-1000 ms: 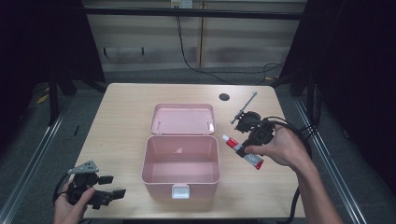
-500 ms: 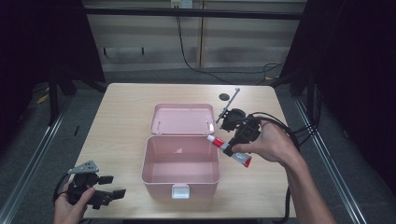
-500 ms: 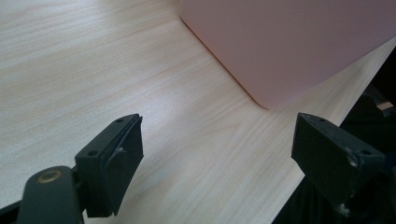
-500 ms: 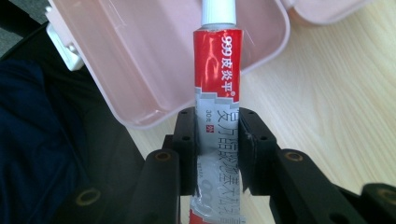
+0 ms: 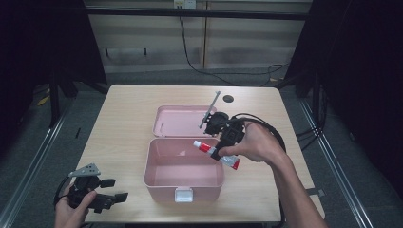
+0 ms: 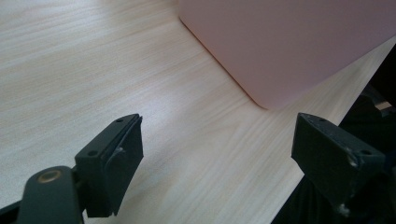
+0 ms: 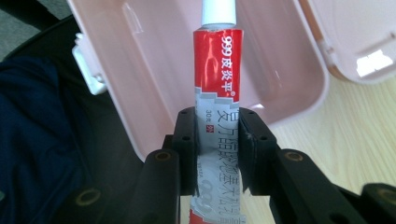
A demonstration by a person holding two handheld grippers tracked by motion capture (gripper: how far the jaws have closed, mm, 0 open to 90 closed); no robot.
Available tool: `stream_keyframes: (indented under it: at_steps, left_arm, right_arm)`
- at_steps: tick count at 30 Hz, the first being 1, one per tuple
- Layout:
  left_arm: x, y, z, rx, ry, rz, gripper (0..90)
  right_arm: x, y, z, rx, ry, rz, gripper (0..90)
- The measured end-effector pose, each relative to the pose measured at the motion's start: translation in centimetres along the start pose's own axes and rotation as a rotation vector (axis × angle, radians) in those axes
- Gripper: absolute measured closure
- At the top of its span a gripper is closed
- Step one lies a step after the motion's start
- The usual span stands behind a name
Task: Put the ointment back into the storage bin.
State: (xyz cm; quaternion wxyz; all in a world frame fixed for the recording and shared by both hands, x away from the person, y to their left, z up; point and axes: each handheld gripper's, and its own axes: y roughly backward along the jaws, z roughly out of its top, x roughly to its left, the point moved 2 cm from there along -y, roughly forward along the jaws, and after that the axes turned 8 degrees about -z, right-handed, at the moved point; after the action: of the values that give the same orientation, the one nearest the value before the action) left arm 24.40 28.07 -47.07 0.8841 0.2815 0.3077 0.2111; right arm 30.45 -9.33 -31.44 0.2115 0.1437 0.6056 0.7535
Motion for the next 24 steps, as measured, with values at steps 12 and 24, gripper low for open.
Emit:
stream_keyframes:
  at_steps: [12, 24]
  left_arm:
    - [0.0, 0.0, 0.0, 0.0, -0.001, 0.0, 16.5]
    - [-0.1, 0.0, 0.0, -0.003, -0.003, 0.001, 16.5]
  right_arm:
    - [1.3, -0.6, 1.9, 0.002, 0.075, 0.019, 71.2]
    - [2.5, -2.7, 3.6, 0.031, 0.148, 0.045, 71.3]
